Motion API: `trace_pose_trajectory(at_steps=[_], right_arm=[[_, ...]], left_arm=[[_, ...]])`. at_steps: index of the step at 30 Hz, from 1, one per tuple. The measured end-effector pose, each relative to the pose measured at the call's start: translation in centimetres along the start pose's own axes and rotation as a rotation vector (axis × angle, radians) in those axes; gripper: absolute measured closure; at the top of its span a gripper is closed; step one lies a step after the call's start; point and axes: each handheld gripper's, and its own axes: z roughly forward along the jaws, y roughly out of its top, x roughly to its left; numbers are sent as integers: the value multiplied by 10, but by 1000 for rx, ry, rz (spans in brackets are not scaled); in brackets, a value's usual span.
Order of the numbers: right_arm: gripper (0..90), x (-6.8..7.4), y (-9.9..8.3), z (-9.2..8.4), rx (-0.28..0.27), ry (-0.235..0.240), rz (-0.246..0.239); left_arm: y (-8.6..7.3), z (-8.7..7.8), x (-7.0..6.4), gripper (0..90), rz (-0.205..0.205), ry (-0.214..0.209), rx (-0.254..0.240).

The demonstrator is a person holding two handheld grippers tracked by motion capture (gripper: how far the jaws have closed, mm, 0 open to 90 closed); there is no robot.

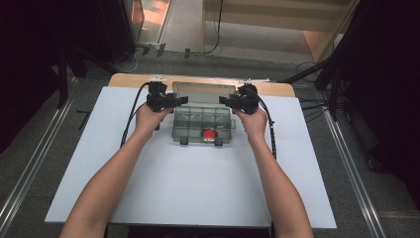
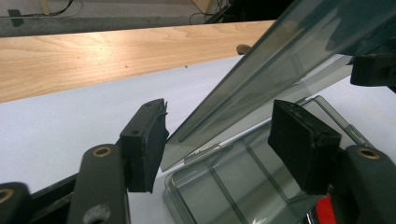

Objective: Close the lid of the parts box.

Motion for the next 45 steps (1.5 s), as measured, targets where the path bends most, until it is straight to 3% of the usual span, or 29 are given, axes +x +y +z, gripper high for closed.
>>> trace_pose_trajectory(at_steps=[18, 25, 29, 32, 36, 38, 45], right_arm=[[444, 2, -2, -1, -1, -1, -16], [442, 1, -3, -1, -5, 4, -14], [440, 1, -4, -2, -5, 4, -24], [438, 1, -5, -3, -9, 5, -28], [429, 1, -6, -4, -8, 12, -28], [428, 1, -6, -4, -10, 16, -30], [426, 2, -8, -6, -11, 18, -37]], left_arm=[[-4, -25, 13, 366, -17, -2, 66], [-6, -36, 21, 398, -45, -3, 90], [-7, -38, 23, 499, -47, 10, 133], [-7, -38, 26, 590, -81, -10, 166], [-5, -38, 25, 709, -62, 10, 148], [-2, -38, 26, 783, -59, 0, 140], [17, -42, 22, 849, -40, -1, 114]])
